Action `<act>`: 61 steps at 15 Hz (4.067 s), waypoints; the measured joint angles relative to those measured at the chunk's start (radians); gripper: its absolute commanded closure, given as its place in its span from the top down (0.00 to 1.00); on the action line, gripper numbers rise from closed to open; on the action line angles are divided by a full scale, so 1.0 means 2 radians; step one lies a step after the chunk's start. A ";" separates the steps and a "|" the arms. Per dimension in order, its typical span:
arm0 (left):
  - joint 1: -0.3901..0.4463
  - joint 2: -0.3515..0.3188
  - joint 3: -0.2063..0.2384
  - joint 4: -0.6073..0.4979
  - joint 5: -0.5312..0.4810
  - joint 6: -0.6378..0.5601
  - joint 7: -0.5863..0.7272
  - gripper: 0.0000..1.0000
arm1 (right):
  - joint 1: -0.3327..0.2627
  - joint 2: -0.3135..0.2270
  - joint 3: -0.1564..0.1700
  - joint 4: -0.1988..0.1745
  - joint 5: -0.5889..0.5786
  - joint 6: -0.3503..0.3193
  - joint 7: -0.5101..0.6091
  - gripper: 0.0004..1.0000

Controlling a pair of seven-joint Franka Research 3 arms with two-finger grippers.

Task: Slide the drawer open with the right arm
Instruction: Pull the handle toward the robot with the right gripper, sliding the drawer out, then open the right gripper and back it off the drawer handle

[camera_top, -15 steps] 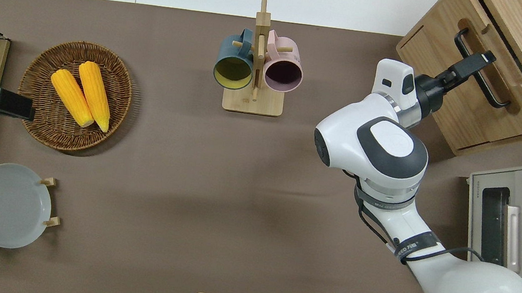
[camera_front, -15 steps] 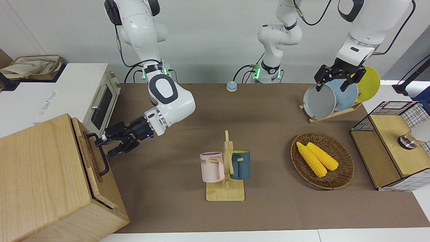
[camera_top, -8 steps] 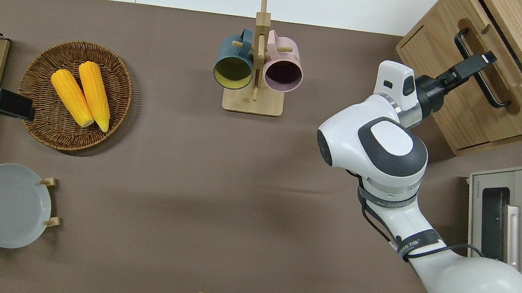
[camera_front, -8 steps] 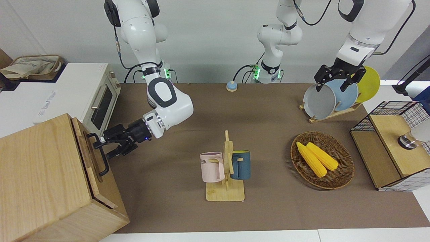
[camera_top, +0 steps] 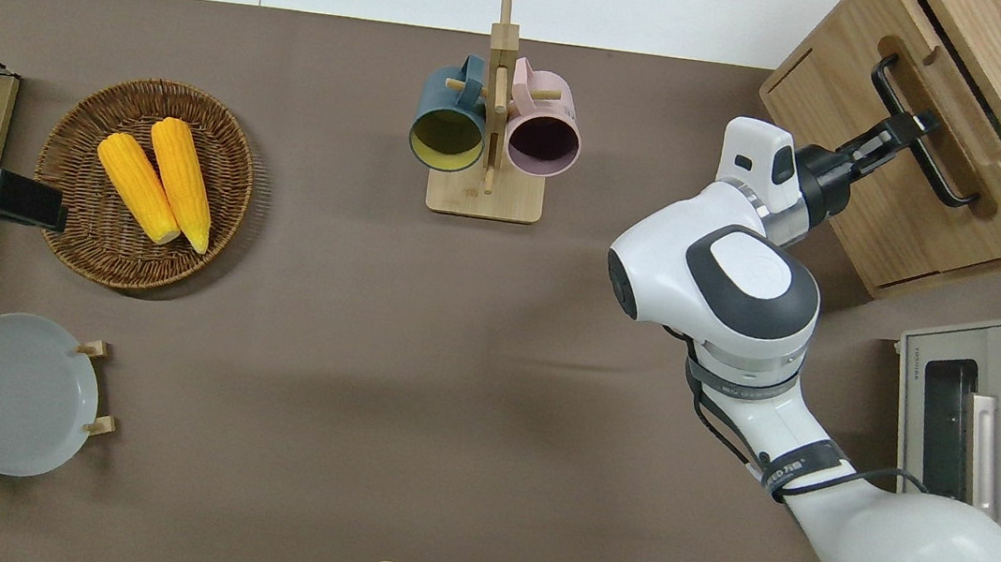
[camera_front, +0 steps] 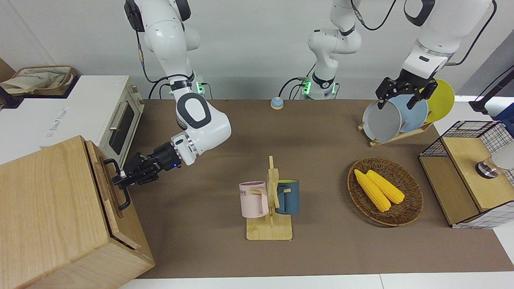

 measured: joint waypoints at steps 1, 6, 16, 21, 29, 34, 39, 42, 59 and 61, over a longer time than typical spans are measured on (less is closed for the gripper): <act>0.000 0.000 0.000 0.000 0.000 0.000 0.000 1.00 | 0.000 0.000 0.000 -0.001 0.000 0.000 0.000 0.11; 0.000 0.000 0.000 0.000 0.000 0.000 0.000 1.00 | 0.000 0.001 0.000 -0.001 -0.001 0.000 0.012 0.09; 0.000 0.000 0.000 0.000 0.000 0.000 0.000 1.00 | 0.034 0.001 0.002 -0.013 0.002 -0.049 0.019 0.09; 0.000 0.000 0.000 0.000 0.000 0.000 0.000 1.00 | 0.065 0.001 0.008 -0.020 0.013 -0.087 0.021 0.09; 0.000 0.000 0.000 0.000 0.000 0.000 0.000 1.00 | 0.115 0.001 0.010 -0.021 0.037 -0.129 0.020 0.09; 0.000 0.000 0.000 0.000 0.000 0.000 0.000 1.00 | 0.152 0.000 0.010 -0.020 0.061 -0.155 0.020 0.09; 0.000 0.000 0.000 0.000 0.000 0.000 0.000 1.00 | 0.189 0.000 0.012 -0.018 0.080 -0.179 0.020 0.09; 0.000 0.000 0.000 0.000 0.000 0.000 0.000 1.00 | 0.204 0.000 0.012 -0.015 0.091 -0.187 0.020 0.09; 0.000 0.000 0.000 0.000 0.000 0.000 0.000 1.00 | 0.216 0.000 0.012 -0.004 0.102 -0.193 0.011 0.99; 0.000 0.000 0.000 0.000 0.000 0.000 0.000 1.00 | 0.217 0.000 0.012 -0.003 0.110 -0.193 0.020 0.99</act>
